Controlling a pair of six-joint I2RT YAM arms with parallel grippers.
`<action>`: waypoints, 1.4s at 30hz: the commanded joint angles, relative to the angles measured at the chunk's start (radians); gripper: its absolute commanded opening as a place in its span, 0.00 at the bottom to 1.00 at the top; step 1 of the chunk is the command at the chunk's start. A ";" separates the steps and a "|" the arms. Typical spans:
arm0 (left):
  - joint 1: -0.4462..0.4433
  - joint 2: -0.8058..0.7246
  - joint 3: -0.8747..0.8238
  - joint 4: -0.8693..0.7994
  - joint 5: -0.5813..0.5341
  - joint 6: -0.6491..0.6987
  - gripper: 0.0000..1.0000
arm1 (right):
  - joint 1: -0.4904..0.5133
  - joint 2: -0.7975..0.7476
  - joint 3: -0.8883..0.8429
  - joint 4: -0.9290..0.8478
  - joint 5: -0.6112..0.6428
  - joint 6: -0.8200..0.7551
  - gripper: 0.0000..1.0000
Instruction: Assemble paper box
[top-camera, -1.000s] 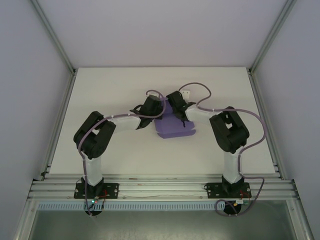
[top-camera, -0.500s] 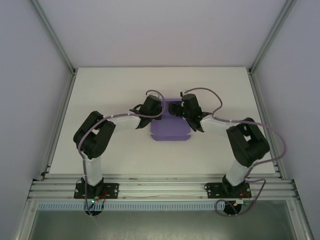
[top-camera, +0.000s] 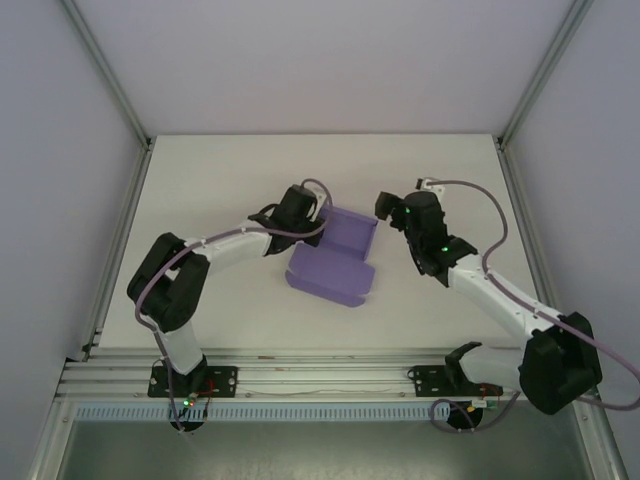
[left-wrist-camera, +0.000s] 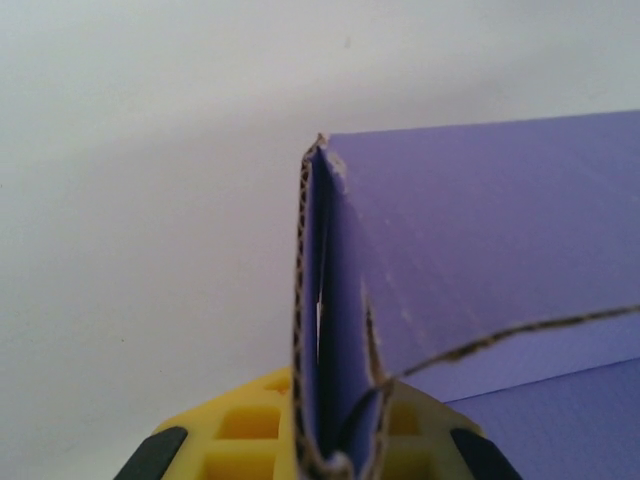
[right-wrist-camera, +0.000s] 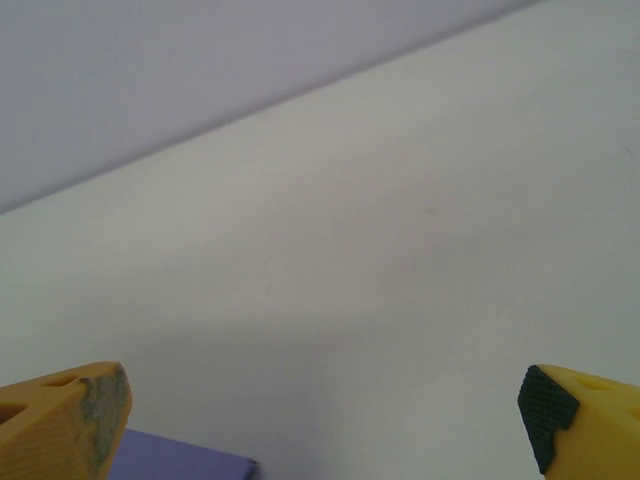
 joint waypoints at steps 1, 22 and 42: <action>0.005 -0.025 0.123 -0.422 0.062 0.020 0.00 | 0.000 -0.025 0.007 -0.249 0.009 0.064 1.00; -0.100 0.451 0.446 -0.989 -0.352 -0.120 0.00 | -0.015 -0.094 -0.080 -0.278 0.041 0.052 1.00; -0.166 0.409 0.541 -0.827 -0.398 0.088 0.57 | -0.032 -0.118 -0.083 -0.277 0.002 0.035 1.00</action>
